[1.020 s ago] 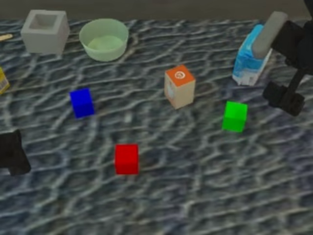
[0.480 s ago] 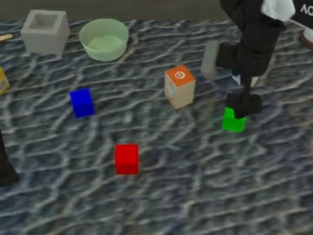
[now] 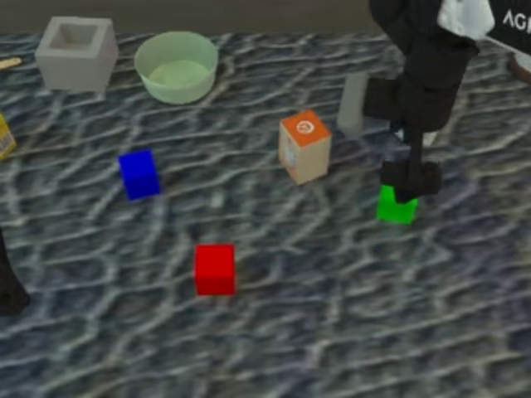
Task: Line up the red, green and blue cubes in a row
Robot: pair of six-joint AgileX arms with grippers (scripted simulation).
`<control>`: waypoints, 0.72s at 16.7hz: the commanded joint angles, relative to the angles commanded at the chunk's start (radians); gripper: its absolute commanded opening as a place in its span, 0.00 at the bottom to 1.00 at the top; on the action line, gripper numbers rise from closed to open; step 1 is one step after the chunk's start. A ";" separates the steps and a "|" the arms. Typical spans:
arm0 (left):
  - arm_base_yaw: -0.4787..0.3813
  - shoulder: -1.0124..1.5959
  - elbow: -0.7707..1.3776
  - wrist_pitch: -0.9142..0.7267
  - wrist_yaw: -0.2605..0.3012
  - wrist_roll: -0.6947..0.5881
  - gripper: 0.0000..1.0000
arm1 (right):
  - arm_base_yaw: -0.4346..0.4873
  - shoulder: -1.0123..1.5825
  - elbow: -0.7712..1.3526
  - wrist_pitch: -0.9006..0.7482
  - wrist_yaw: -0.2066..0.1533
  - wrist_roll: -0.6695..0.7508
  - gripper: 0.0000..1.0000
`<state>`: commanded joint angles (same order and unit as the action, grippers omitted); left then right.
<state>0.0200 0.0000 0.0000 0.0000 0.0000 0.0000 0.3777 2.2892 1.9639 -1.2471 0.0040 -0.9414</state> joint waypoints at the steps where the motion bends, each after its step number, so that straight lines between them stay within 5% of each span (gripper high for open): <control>1: 0.000 0.000 0.000 0.000 0.000 0.000 1.00 | 0.001 0.006 -0.020 0.023 0.000 0.000 1.00; 7: 0.000 0.000 0.000 0.000 0.000 0.000 1.00 | 0.004 0.064 -0.171 0.241 0.001 0.003 1.00; 12: 0.000 0.000 0.000 0.000 0.000 0.000 1.00 | 0.004 0.069 -0.182 0.253 0.001 0.003 1.00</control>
<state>0.0200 0.0000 0.0000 0.0000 0.0000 0.0000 0.3820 2.3581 1.7818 -0.9944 0.0047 -0.9387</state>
